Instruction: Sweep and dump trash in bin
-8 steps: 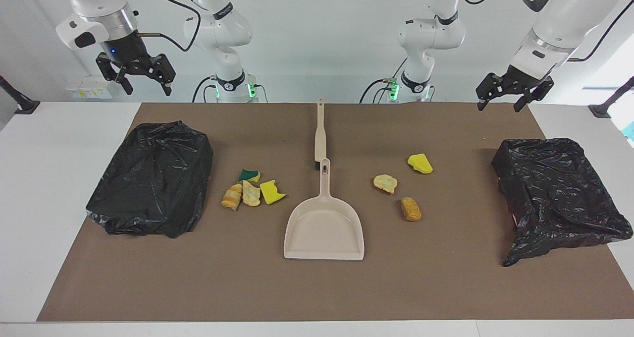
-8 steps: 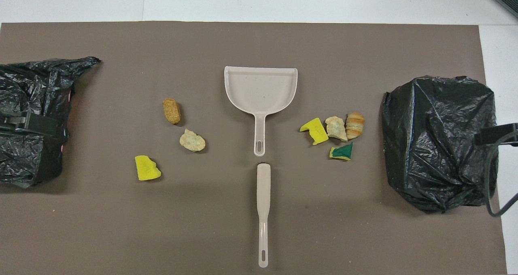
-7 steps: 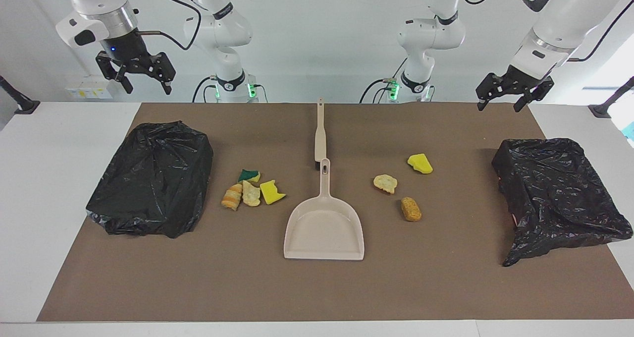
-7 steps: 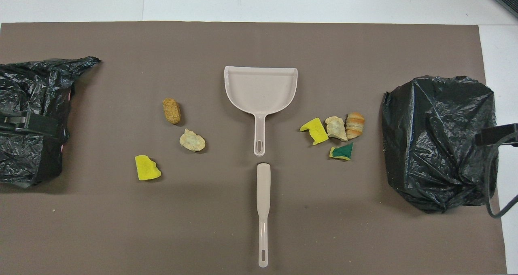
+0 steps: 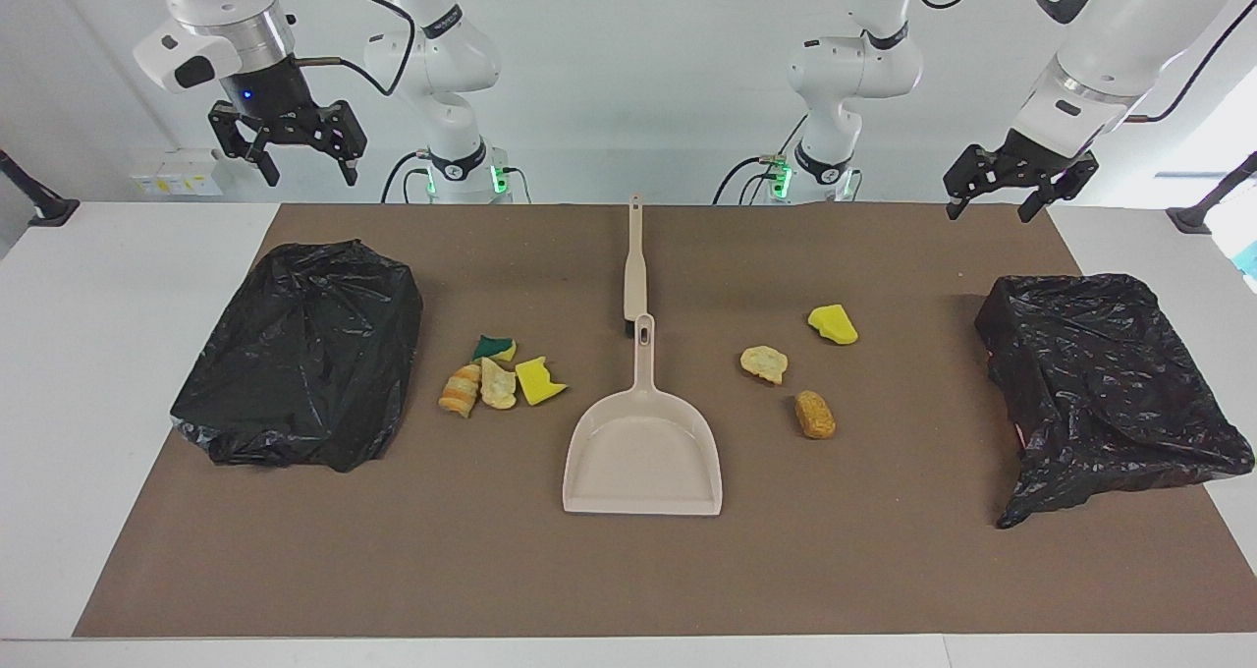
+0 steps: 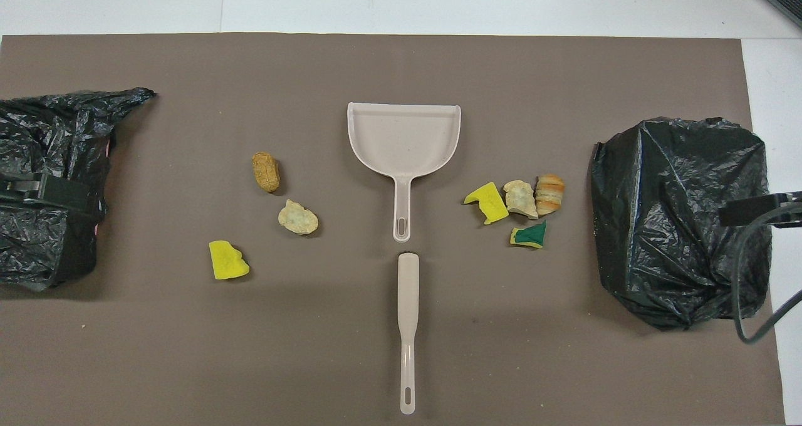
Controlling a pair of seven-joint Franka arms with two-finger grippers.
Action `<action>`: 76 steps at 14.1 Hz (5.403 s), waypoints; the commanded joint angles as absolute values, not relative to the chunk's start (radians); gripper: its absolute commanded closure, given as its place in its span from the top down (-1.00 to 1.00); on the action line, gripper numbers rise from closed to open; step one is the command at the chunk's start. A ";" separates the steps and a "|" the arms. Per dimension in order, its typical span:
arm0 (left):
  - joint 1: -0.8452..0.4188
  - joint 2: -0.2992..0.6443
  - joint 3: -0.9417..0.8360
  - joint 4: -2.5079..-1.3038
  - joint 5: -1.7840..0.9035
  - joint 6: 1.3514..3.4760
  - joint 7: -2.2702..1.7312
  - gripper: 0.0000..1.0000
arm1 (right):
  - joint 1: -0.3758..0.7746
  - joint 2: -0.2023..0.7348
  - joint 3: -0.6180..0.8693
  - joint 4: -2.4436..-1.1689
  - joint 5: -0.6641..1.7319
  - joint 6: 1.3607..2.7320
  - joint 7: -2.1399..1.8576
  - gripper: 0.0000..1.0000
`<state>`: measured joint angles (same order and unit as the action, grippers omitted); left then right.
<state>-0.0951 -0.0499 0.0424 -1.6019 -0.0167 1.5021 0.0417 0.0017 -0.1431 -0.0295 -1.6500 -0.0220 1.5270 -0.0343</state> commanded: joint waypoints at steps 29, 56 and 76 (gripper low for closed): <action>-0.474 -0.172 0.006 -1.922 -0.048 1.663 -0.225 1.00 | 0.000 -0.161 -0.032 -1.658 -0.015 1.482 -0.057 1.00; -1.042 0.049 0.005 -2.281 -0.100 2.331 -0.859 0.51 | -0.006 -0.173 -0.031 -1.678 -0.014 1.499 -0.051 1.00; -0.749 -0.006 0.020 -2.117 0.017 1.955 -0.801 -1.00 | 0.001 -0.181 -0.031 -1.689 -0.014 1.499 -0.046 1.00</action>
